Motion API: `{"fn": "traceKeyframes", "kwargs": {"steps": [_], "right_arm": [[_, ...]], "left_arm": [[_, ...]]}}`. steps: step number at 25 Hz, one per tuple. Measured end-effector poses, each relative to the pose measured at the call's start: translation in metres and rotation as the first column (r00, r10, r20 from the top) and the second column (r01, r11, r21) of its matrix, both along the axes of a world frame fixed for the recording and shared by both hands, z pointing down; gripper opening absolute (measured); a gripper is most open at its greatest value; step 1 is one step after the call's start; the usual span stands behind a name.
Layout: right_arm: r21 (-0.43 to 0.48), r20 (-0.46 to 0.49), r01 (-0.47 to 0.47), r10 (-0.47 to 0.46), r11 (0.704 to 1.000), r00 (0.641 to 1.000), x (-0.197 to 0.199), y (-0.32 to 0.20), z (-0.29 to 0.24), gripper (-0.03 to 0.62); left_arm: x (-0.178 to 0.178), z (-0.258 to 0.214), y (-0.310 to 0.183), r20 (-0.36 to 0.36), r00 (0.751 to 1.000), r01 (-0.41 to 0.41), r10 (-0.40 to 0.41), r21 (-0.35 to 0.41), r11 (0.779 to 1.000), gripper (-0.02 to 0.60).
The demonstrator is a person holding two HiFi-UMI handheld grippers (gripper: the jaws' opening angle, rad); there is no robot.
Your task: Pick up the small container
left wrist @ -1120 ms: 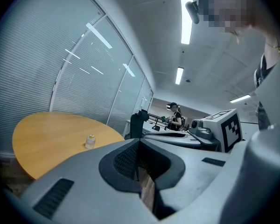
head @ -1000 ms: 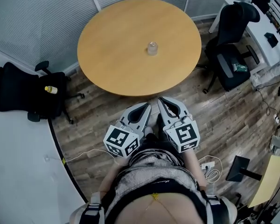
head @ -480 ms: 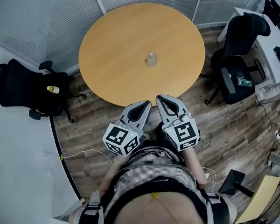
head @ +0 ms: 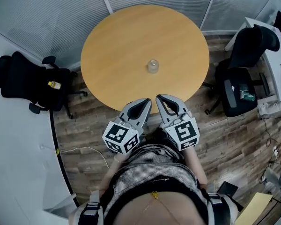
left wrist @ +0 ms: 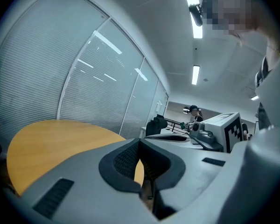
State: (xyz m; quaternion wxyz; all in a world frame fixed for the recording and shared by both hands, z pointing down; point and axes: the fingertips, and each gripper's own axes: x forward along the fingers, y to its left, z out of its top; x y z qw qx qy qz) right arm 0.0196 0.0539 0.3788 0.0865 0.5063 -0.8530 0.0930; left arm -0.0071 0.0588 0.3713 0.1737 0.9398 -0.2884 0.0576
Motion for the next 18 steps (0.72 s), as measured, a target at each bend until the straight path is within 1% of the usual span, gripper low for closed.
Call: {"fn": "traceKeyframes", "kwargs": {"steps": [5,11,14,18], "right_arm": [[-0.007,-0.015,0.056,-0.056,0.998,0.998,0.007,-0.008,0.003,0.02],[-0.002,-0.038,0.111,-0.111,0.994,0.993,0.012,-0.014,0.006,0.02],[-0.002,-0.046,0.119,-0.119,0.993,0.992,0.016,-0.017,0.008,0.021],[0.002,-0.046,0.115,-0.115,0.993,0.992,0.024,-0.019,0.007,0.021]], "left_arm": [[0.009,0.0,-0.008,0.007,0.999,0.037,-0.037,0.003,0.999,0.004],[0.013,0.001,-0.014,-0.002,0.997,0.083,-0.083,0.003,0.997,0.003],[0.017,0.006,-0.016,0.003,0.996,0.091,-0.091,-0.006,0.996,0.003],[0.024,0.009,-0.018,0.014,0.996,0.083,-0.083,-0.011,0.996,0.003]]}}
